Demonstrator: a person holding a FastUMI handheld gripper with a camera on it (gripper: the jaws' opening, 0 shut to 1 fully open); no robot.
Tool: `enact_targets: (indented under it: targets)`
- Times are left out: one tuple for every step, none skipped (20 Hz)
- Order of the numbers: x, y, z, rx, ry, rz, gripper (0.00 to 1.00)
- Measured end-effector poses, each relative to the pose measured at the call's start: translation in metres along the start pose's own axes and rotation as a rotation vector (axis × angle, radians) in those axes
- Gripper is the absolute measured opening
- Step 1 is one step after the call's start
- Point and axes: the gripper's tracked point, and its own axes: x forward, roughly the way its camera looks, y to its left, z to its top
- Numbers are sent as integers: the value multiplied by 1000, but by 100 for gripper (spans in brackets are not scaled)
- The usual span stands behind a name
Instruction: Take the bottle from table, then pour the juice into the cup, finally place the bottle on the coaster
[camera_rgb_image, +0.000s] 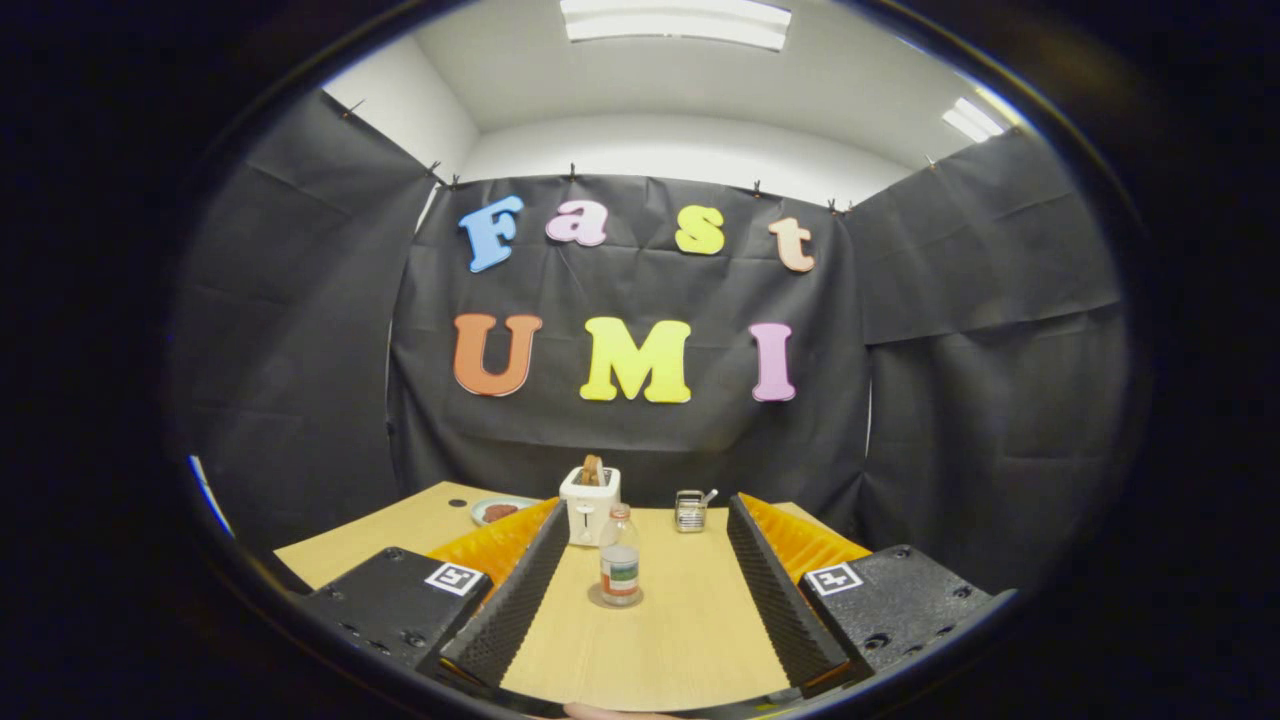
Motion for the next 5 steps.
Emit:
enact_targets:
  targets:
    - [0,1,0,0,0,3,100]
    - [0,1,-1,2,0,4,100]
    - [0,1,-1,4,0,6,100]
    - [0,0,-1,4,0,6,100]
    - [1,1,-1,3,1,6,100]
